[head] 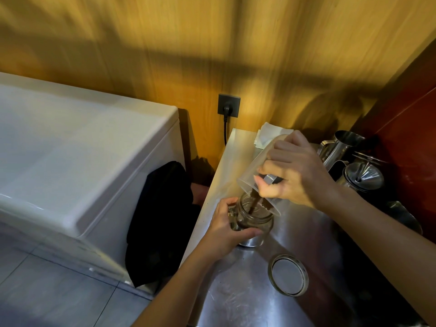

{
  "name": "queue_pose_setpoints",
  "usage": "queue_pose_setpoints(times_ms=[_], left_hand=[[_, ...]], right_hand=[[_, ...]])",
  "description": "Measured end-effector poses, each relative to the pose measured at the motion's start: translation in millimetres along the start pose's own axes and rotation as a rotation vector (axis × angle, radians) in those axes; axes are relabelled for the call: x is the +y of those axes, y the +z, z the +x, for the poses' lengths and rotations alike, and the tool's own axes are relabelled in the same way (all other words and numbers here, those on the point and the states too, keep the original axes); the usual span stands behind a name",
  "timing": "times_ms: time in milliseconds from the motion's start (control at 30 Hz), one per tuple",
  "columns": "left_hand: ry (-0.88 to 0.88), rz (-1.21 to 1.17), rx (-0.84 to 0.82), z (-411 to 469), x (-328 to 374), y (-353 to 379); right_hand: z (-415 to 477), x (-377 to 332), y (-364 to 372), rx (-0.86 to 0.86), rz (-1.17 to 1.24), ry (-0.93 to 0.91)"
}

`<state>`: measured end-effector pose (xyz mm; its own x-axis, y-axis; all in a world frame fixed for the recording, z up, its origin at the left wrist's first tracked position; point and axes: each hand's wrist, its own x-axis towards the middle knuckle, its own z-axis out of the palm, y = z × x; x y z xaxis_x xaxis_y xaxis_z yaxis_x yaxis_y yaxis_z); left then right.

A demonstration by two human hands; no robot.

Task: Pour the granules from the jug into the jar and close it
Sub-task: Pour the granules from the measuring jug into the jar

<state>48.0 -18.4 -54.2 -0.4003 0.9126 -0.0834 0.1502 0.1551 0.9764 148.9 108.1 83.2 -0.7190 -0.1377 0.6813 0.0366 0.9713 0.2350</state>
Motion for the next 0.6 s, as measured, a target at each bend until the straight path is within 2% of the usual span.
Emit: queue_pose_setpoints(times_ms=[600], left_hand=[[0.006, -0.008, 0.023, 5.7, -5.6, 5.3]], right_hand=[[-4.2, 6.8, 4.6, 0.062, 0.021, -0.045]])
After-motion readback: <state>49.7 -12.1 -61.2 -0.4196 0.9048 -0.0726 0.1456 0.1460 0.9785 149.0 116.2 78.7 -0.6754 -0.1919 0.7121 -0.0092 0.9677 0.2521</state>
